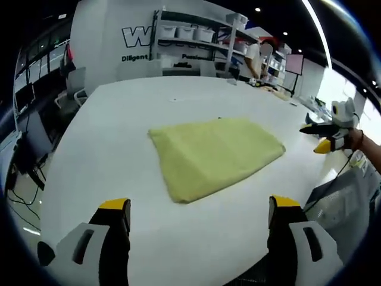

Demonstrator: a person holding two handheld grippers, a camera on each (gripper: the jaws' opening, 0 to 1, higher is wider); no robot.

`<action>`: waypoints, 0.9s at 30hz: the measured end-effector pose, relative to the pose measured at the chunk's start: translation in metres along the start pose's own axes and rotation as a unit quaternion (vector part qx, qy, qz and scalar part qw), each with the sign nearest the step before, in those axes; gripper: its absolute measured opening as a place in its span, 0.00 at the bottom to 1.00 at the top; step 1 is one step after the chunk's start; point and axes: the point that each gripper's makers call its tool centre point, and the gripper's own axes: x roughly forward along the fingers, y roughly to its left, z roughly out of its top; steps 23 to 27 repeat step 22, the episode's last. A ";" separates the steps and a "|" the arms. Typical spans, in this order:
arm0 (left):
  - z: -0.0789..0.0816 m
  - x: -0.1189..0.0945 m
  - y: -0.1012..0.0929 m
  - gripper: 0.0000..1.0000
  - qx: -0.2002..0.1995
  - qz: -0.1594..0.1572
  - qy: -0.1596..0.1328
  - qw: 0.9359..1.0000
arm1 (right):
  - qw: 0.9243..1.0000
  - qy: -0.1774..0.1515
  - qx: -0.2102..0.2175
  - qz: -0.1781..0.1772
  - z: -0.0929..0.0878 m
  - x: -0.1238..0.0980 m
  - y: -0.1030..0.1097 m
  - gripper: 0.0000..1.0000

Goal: Fold the garment on the visible template until the final outline fits inside the template.

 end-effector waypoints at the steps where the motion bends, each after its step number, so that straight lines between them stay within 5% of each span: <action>1: 0.000 -0.001 -0.001 0.99 -0.002 0.001 0.000 1.000 | 1.000 -0.001 0.000 0.000 0.000 0.000 0.001 0.99; 27: 0.015 -0.005 -0.007 0.99 -0.004 0.002 -0.021 1.000 | 1.000 -0.005 -0.003 -0.006 0.001 -0.003 -0.001 0.98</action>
